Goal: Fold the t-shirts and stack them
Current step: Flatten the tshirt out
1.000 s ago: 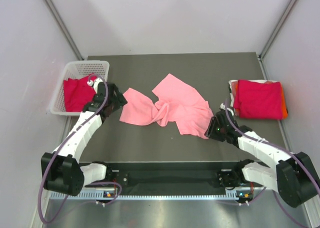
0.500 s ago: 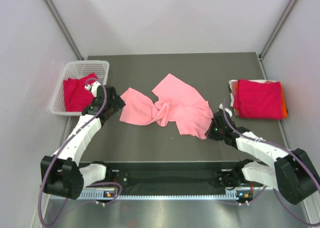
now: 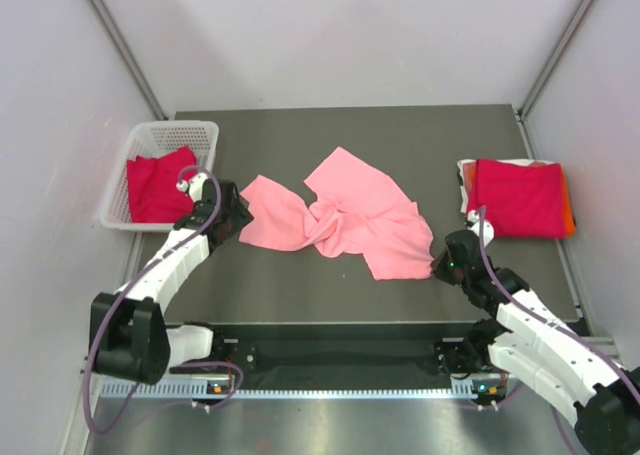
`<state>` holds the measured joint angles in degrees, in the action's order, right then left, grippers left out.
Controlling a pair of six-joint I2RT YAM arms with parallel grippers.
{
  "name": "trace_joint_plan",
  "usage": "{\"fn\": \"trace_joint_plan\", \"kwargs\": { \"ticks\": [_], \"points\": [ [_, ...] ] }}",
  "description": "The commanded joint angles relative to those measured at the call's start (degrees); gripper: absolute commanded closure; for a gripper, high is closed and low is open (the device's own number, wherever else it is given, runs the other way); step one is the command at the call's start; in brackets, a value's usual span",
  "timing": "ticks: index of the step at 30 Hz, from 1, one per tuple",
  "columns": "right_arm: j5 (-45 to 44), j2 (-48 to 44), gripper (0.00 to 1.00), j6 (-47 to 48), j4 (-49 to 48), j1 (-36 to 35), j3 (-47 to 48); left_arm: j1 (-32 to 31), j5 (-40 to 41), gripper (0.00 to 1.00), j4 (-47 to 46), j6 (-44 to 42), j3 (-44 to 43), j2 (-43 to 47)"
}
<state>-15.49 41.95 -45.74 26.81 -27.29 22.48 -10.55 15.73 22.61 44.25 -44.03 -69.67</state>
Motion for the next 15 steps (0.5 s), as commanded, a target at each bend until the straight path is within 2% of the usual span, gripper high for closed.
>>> {"fn": "trace_joint_plan", "kwargs": {
  "ticks": [1,8,15],
  "points": [
    [-2.7,-1.2,1.0,-1.6,2.6,-0.7,0.7,0.4,1.1,0.32,-3.0,1.5,-1.1,-3.7],
    [-2.4,-0.6,1.0,-1.3,2.4,-0.7,0.8,0.3,2.1,0.36,-3.2,3.6,-0.5,-8.4],
    [-2.4,-1.4,1.0,-1.3,2.3,-0.7,0.7,0.4,-0.6,0.41,-7.3,4.2,1.2,-12.1]
  ]
}}
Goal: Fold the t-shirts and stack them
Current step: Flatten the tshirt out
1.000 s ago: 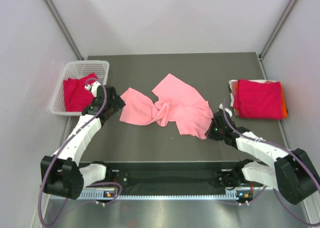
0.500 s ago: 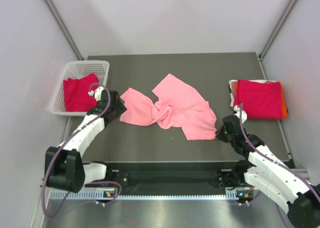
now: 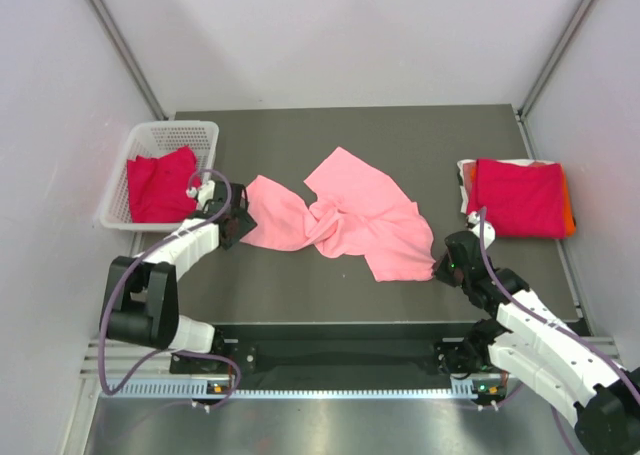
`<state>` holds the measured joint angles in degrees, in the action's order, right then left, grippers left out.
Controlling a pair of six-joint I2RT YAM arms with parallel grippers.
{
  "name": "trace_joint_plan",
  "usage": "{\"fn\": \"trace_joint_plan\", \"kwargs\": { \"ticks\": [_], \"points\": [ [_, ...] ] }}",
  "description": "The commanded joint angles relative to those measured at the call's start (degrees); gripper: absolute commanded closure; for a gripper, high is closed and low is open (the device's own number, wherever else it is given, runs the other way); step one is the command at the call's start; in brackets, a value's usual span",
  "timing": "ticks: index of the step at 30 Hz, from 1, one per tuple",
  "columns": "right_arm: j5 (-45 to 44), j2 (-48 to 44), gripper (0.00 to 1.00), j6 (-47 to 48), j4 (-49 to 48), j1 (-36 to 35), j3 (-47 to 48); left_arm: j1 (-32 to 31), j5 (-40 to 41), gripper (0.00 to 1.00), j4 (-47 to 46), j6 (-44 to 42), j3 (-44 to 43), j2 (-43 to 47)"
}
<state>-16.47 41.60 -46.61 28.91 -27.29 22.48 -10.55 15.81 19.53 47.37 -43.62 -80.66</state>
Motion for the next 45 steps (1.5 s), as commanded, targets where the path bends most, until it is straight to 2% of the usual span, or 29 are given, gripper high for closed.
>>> {"fn": "trace_joint_plan", "kwargs": {
  "ticks": [1,9,11,12,13,14,19,24,30,34,39,43,45],
  "points": [
    [-1.3,-1.3,1.0,-0.3,0.3,-0.7,0.7,0.3,-1.1,0.41,-4.7,1.1,0.8,-2.2],
    [-1.4,-2.2,1.0,-0.4,0.7,-0.7,0.7,0.4,-3.2,0.5,-8.6,3.5,2.1,-7.1],
    [-1.5,-2.8,1.0,-0.4,0.9,-0.7,1.0,0.3,-4.4,0.61,-10.0,4.4,3.1,-7.8],
    [-1.5,-2.9,1.0,-0.3,1.0,-0.7,1.1,0.3,-4.6,0.71,-11.5,4.5,4.1,-7.9],
    [-1.5,-3.0,1.0,-0.3,1.2,-0.7,1.2,0.4,-4.7,0.95,-11.7,4.7,4.5,-7.8],
    [-1.6,-3.5,1.0,-0.1,1.2,-0.7,1.3,0.4,-4.6,1.0,-11.5,5.0,4.7,-7.7],
    [-2.8,-4.1,1.0,1.4,1.5,-0.7,2.4,0.4,-1.3,1.0,-6.9,4.0,3.7,-1.5],
    [-3.9,-2.1,1.0,4.2,0.5,0.0,6.1,0.8,-1.0,1.0,-0.8,2.2,-1.2,4.2],
    [-2.4,2.4,1.0,9.5,0.0,2.9,15.7,4.1,-5.8,1.0,4.2,0.8,-6.7,7.9],
    [1.4,8.1,1.0,14.0,0.1,6.4,26.4,6.7,-8.6,1.0,6.2,-0.1,-11.4,7.9],
    [11.1,15.9,1.0,18.7,2.8,13.3,40.4,8.6,-11.0,1.0,13.8,-0.4,-24.3,5.3],
    [13.3,15.0,1.0,21.3,5.5,14.2,52.3,10.2,-11.9,1.0,19.6,-2.3,-34.4,7.1],
    [14.6,12.6,1.0,22.9,6.6,14.3,54.8,10.1,-11.7,1.0,22.0,-3.2,-39.7,9.5]
  ]
}}
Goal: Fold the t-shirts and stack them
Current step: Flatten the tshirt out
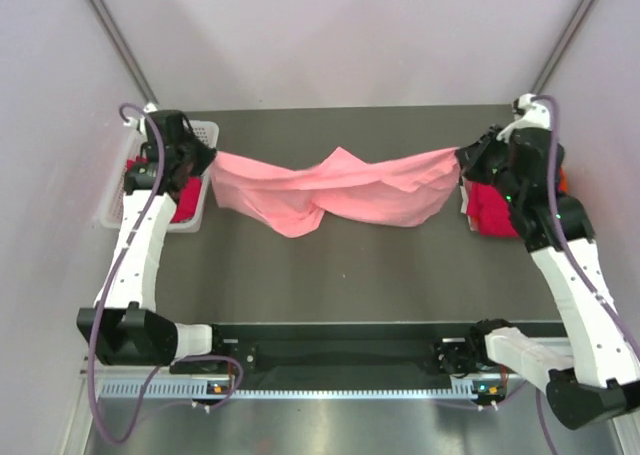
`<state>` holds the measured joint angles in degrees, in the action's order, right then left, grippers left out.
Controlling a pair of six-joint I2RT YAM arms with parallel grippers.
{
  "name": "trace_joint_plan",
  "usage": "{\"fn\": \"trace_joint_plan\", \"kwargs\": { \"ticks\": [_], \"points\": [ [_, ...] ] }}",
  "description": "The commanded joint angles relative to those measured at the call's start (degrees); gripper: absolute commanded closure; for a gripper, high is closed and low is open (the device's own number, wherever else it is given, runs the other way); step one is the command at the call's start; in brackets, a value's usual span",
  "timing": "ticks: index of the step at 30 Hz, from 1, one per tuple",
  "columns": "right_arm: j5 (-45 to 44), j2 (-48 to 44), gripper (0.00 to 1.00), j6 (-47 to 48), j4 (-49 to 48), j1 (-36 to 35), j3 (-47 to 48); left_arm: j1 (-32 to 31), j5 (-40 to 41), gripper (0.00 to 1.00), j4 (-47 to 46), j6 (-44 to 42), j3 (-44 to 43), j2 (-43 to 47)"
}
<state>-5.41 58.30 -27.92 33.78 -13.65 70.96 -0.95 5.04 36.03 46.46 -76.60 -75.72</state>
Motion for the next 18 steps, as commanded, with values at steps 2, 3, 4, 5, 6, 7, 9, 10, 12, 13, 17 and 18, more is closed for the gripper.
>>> {"fn": "trace_joint_plan", "kwargs": {
  "ticks": [2,3,4,5,6,7,9,10,12,13,17,18],
  "points": [
    [4.6,-7.6,1.0,4.7,3.1,0.6,8.8,0.5,-1.2,1.0,6.9,-2.7,-8.5,7.5],
    [5.1,-9.2,1.0,4.7,3.2,0.6,9.2,0.6,-1.3,1.0,6.9,-2.8,-8.6,11.0],
    [5.2,-12.7,1.0,4.8,3.4,0.6,9.6,0.6,-1.3,1.0,7.3,-2.8,-8.5,12.9],
    [5.2,-14.8,1.0,4.6,3.3,0.6,9.6,0.6,-1.4,1.0,8.1,-2.7,-8.2,14.8],
    [7.0,-16.7,1.0,4.5,3.2,0.6,9.6,0.6,-1.3,1.0,8.9,-2.8,-8.3,18.5],
    [7.8,-20.6,1.0,4.5,3.3,0.6,9.9,0.6,-1.3,1.0,9.8,-2.9,-8.5,20.1],
    [8.1,-24.3,1.0,4.6,4.8,0.6,11.6,0.6,0.1,1.0,12.6,-3.1,-9.4,24.4],
    [8.2,-27.2,1.0,4.7,5.4,0.6,12.3,0.6,0.6,1.0,13.2,-3.3,-10.0,25.6],
    [8.3,-29.3,1.0,4.7,6.8,0.6,15.0,0.5,0.6,1.0,15.0,-3.2,-11.1,27.7],
    [8.8,-30.3,1.0,4.7,7.3,0.6,16.0,0.6,0.0,1.0,15.4,-2.9,-11.7,28.1],
    [8.7,-29.8,1.0,5.9,8.0,0.6,19.7,0.6,-4.0,1.0,14.9,-1.2,-13.4,28.0],
    [8.1,-29.2,1.0,6.0,8.1,0.6,20.0,0.6,-4.8,1.0,14.4,-0.8,-13.1,27.4]
  ]
}}
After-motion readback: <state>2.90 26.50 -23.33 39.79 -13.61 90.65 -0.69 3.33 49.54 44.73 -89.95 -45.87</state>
